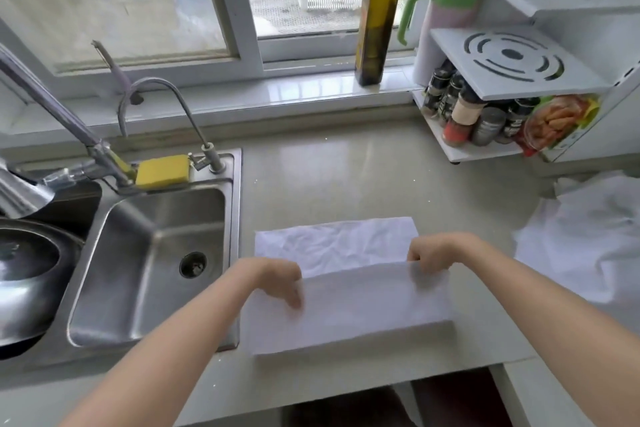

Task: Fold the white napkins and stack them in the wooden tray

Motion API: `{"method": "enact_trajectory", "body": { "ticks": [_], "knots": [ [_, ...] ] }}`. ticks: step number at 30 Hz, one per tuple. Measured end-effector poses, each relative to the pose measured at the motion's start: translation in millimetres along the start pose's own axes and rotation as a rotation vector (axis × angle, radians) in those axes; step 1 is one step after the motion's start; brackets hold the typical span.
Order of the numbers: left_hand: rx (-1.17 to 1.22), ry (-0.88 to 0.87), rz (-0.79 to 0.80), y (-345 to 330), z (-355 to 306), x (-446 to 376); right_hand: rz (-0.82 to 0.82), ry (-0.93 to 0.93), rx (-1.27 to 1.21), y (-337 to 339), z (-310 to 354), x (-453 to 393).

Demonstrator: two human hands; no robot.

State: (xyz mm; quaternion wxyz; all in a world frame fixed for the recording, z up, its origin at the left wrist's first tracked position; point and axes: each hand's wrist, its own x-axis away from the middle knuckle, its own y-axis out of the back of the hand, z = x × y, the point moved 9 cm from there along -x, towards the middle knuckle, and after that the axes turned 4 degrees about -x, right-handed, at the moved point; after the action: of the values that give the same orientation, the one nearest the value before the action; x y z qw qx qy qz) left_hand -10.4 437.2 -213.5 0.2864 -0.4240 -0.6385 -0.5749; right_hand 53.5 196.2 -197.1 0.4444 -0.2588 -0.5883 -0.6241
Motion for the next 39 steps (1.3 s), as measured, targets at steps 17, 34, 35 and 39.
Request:
{"method": "enact_trajectory", "body": {
  "ticks": [17,34,35,39],
  "knots": [
    [-0.026,0.327,-0.578,61,43,-58,-0.588,0.140,-0.329,56,-3,-78],
    [-0.117,0.383,-0.589,70,40,-75,-0.649,0.005,-0.207,75,8,-79],
    [-0.115,0.392,-0.583,69,41,-75,-0.624,-0.021,-0.188,73,7,-82],
    [-0.151,0.416,-0.565,68,42,-78,-0.592,-0.070,-0.161,70,8,-88]
  ]
}}
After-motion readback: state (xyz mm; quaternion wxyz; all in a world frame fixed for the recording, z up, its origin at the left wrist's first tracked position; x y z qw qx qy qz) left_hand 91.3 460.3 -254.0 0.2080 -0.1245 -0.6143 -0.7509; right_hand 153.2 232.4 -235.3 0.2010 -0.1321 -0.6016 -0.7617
